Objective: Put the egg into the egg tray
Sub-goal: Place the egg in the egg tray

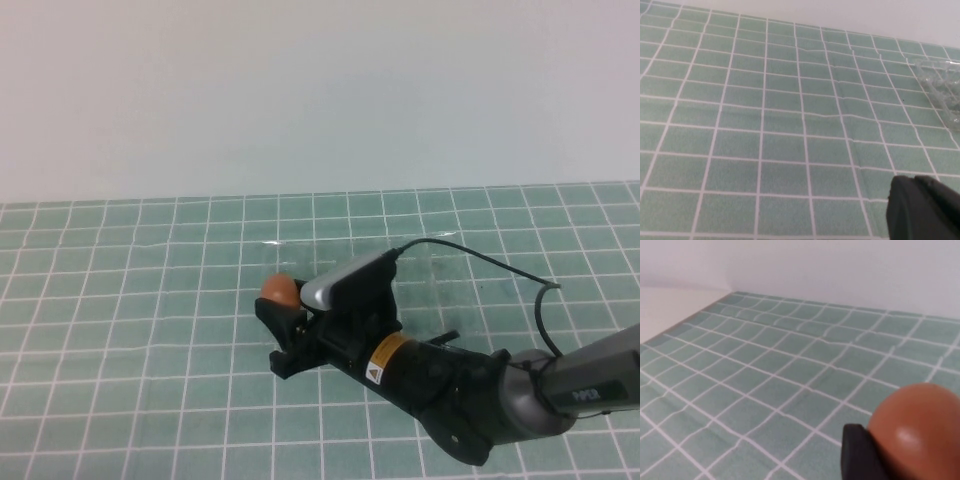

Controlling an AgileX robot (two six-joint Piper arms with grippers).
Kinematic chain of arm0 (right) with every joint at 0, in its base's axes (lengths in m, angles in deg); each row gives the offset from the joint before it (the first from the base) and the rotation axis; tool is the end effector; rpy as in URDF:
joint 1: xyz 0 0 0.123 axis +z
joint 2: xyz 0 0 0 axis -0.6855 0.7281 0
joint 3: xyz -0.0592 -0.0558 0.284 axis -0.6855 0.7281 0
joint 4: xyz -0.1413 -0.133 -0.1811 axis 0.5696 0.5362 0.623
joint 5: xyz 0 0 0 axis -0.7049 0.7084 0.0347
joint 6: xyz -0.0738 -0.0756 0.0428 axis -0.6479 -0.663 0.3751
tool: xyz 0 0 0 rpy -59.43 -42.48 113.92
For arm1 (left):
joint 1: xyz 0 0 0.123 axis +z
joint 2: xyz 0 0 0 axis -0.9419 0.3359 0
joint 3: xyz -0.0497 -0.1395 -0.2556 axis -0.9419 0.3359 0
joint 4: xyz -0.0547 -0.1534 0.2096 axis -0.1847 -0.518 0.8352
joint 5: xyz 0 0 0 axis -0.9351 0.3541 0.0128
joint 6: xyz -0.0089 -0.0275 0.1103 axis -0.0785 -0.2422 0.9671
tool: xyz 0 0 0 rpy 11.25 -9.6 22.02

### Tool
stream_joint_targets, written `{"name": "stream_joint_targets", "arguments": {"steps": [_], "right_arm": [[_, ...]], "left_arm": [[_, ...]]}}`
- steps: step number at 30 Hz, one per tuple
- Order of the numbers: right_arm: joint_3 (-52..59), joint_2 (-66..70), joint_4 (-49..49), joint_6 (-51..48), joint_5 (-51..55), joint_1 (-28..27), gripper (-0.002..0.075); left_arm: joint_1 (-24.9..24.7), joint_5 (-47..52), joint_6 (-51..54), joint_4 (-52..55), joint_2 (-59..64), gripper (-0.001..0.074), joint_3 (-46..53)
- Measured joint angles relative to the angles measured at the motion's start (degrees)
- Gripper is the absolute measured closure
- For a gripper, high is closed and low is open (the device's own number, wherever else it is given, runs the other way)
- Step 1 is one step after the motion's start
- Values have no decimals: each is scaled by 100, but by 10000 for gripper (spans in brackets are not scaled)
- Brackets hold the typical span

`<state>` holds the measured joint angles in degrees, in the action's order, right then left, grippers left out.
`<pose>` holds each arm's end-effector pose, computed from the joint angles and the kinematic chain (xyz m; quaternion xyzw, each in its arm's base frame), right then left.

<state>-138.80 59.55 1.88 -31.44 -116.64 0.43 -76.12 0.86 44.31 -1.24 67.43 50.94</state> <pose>0.3264 0.3219 0.1002 -0.2271 0.7091 0.3300 0.5803 0.0787 -0.0097 0.1767 0.0145 0.7904 -0.0596 0.6095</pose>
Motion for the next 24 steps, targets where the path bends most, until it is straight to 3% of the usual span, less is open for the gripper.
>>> {"name": "stream_joint_targets", "arguments": {"steps": [24], "right_arm": [[-271, 0, -150, 19, 742, 0, 356]], "left_arm": [[0, 0, 0, 0, 0, 736, 0]]}}
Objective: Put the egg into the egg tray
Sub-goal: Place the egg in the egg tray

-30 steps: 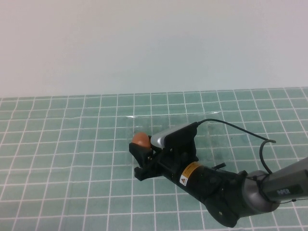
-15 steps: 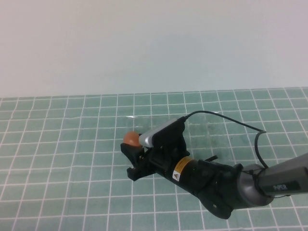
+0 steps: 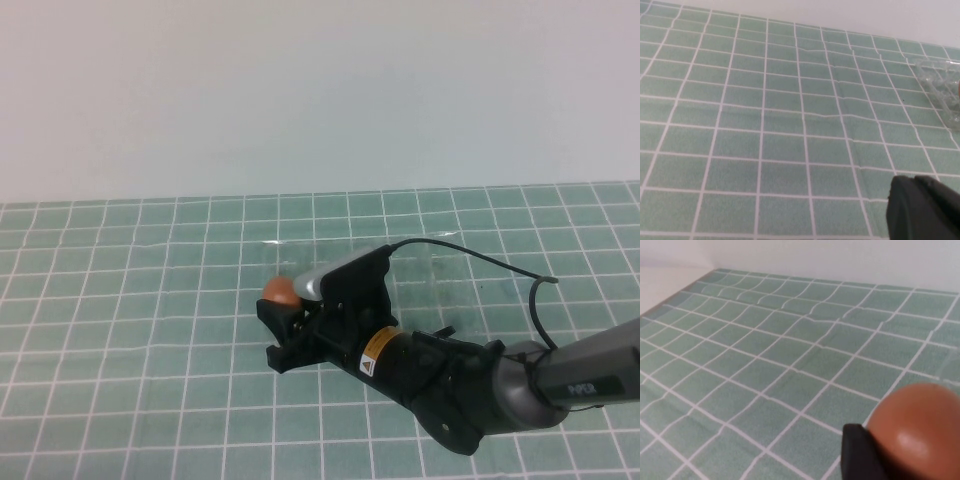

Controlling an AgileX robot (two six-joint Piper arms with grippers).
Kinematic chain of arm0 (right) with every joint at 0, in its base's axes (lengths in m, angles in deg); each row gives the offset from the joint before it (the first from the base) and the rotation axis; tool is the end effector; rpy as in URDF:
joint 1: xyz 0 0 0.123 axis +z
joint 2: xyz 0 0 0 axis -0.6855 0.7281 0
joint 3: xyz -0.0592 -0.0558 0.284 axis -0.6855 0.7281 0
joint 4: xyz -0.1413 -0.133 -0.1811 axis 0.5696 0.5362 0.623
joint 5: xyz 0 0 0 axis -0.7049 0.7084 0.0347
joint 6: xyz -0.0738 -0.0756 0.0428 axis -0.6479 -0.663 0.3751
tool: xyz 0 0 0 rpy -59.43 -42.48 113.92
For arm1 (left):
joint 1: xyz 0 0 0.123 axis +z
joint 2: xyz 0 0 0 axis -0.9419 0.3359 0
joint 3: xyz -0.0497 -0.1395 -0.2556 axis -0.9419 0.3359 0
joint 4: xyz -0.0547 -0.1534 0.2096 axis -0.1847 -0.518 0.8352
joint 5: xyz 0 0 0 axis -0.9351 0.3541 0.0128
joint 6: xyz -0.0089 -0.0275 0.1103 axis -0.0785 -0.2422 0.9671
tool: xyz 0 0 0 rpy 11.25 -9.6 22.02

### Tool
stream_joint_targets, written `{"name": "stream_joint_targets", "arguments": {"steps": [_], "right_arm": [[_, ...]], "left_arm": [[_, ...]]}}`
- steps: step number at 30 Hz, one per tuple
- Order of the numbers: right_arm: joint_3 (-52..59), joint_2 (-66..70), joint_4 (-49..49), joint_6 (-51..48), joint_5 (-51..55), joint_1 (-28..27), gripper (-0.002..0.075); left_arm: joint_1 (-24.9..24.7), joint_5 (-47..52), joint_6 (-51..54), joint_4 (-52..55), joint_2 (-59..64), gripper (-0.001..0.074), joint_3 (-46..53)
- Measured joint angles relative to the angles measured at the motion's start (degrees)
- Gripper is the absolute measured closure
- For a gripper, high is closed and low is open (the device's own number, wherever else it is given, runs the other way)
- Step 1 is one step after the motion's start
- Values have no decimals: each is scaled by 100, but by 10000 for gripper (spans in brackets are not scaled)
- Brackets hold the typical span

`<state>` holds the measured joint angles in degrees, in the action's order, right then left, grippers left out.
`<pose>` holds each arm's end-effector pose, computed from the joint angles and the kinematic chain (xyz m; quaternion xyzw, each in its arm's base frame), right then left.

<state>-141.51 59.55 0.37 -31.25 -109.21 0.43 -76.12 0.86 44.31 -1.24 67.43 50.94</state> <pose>0.3351 0.3262 0.0979 -0.2209 0.7389 0.3113 0.5553 0.0787 -0.0097 0.1767 0.0145 0.7904 -0.0596 0.6095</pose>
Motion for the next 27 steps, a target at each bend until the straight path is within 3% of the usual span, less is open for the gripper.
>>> {"name": "stream_joint_targets", "arguments": {"steps": [27], "right_arm": [[0, 0, 0, 292, 69, 0, 321]], "left_arm": [[0, 0, 0, 0, 0, 736, 0]]}}
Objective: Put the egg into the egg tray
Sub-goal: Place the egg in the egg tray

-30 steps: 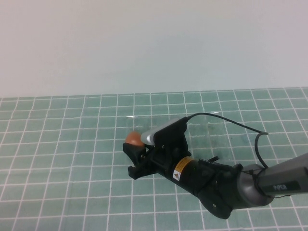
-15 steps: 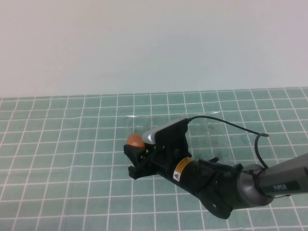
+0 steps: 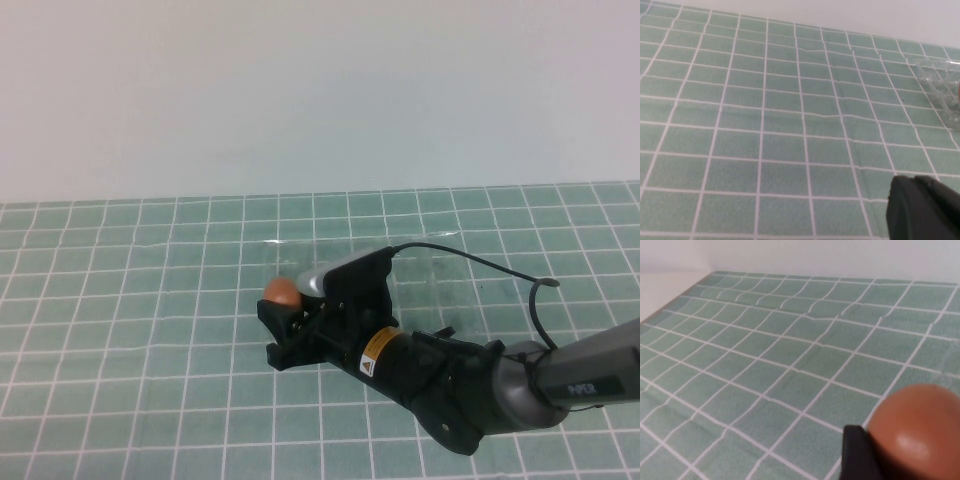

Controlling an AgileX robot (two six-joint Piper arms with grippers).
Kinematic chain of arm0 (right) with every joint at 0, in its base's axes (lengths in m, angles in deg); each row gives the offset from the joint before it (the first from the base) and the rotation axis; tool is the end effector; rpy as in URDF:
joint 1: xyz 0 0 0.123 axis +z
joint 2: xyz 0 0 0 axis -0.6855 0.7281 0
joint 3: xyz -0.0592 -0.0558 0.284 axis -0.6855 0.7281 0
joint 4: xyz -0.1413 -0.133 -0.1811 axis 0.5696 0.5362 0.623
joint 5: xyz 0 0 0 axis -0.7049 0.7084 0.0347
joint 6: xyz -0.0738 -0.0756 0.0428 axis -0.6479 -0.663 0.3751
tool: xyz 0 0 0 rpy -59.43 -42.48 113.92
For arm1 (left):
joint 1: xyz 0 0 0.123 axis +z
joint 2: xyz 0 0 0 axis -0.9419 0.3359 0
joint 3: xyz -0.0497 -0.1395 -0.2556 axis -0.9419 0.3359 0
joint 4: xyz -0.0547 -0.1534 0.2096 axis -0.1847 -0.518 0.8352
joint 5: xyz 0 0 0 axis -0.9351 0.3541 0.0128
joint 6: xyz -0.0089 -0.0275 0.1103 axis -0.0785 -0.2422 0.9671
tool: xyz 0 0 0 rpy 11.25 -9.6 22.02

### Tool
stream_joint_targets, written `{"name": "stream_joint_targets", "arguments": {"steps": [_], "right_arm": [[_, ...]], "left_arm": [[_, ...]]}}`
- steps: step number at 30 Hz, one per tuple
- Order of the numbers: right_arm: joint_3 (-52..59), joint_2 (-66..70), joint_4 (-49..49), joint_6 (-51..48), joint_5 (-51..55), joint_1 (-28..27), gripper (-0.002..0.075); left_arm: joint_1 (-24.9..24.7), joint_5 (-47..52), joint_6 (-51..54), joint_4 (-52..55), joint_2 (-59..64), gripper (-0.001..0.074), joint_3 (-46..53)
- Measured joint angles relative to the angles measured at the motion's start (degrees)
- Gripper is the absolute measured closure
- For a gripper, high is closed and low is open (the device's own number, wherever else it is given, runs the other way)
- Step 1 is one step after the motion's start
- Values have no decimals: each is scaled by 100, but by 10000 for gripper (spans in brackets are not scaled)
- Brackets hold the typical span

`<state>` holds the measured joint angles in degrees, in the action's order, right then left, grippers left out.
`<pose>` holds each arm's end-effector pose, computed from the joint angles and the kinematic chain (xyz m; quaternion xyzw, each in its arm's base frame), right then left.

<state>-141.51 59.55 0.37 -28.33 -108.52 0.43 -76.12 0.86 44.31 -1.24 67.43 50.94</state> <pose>0.3349 0.3260 0.0966 -0.2030 0.7480 0.3229 0.5432 0.0787 -0.0097 0.1767 0.0145 0.7904 -0.0596 0.6095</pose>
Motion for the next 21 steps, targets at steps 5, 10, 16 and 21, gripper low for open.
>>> {"name": "stream_joint_targets", "arguments": {"steps": [5, 10, 16, 21], "right_arm": [[0, 0, 0, 38, 39, 0, 316], [0, 0, -7, 51, 108, 0, 247], [0, 0, -7, 51, 121, 0, 197], [0, 0, -7, 53, 121, 0, 193]], "left_arm": [[0, 0, 0, 0, 0, 736, 0], [0, 0, 0, 0, 0, 736, 0], [0, 0, 0, 0, 0, 736, 0], [0, 0, 0, 0, 0, 736, 0]]}}
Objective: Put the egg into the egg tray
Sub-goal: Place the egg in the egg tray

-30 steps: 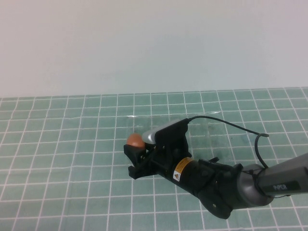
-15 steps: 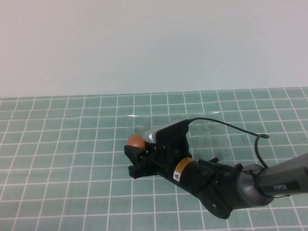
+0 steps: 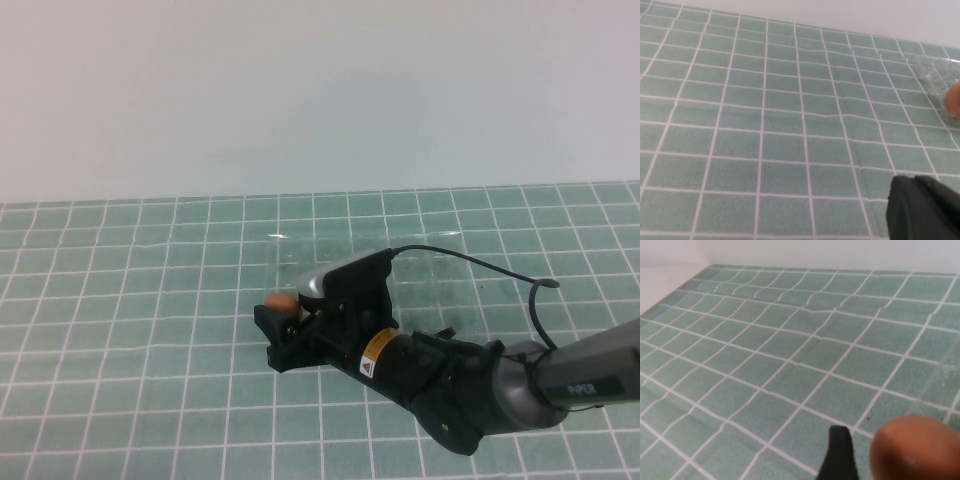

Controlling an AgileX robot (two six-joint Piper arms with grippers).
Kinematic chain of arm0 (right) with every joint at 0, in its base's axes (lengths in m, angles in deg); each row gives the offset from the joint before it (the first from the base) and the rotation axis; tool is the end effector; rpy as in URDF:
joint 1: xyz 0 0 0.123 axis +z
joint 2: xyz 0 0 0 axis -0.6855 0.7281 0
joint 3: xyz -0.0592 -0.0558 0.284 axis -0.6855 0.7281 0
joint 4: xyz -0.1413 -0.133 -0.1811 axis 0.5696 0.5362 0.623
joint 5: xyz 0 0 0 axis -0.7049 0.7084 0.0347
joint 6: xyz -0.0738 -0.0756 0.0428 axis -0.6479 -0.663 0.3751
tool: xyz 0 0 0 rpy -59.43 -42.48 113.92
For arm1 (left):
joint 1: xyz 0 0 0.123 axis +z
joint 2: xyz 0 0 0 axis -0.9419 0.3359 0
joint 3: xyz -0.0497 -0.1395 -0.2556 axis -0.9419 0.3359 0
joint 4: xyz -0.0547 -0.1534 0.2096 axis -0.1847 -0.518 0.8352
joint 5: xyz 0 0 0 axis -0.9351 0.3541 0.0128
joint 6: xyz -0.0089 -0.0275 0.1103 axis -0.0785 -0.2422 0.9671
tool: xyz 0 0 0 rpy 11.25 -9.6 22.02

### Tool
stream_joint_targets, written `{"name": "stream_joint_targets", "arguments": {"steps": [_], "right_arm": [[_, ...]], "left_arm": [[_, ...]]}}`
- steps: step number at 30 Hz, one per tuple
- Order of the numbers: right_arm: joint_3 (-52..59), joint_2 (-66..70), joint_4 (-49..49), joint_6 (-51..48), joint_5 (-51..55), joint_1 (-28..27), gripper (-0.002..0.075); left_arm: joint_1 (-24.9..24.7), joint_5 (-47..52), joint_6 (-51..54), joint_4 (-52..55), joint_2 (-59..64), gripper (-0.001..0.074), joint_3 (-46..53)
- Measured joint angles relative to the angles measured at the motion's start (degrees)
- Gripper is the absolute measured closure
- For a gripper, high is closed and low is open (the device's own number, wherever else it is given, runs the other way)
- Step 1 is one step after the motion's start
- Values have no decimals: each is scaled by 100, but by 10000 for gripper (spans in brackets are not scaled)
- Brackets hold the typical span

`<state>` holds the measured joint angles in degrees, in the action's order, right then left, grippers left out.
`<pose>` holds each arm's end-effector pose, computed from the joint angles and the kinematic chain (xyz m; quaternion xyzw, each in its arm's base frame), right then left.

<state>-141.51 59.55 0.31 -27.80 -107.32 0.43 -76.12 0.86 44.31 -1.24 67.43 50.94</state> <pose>0.3347 0.3255 0.0943 -0.2005 0.7554 0.3209 0.5349 0.0787 -0.0097 0.1767 0.0145 0.7904 -0.0596 0.6095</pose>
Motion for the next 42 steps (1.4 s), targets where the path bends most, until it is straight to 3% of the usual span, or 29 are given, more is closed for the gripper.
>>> {"name": "stream_joint_targets", "arguments": {"steps": [14, 18, 21, 24, 32, 42], "right_arm": [[0, -1047, 0, -1210, 503, 0, 286], [0, -1604, 0, -1538, 1253, 0, 431], [0, -2030, 0, -1872, 1928, 0, 610], [0, -2512, 0, -2069, 2612, 0, 694], [0, -3328, 0, -2131, 3222, 0, 725], [0, -2923, -72, -2246, 3248, 0, 727]], "left_arm": [[0, 0, 0, 0, 0, 736, 0], [0, 0, 0, 0, 0, 736, 0], [0, 0, 0, 0, 0, 736, 0], [0, 0, 0, 0, 0, 736, 0], [0, 0, 0, 0, 0, 736, 0], [0, 0, 0, 0, 0, 736, 0]]}}
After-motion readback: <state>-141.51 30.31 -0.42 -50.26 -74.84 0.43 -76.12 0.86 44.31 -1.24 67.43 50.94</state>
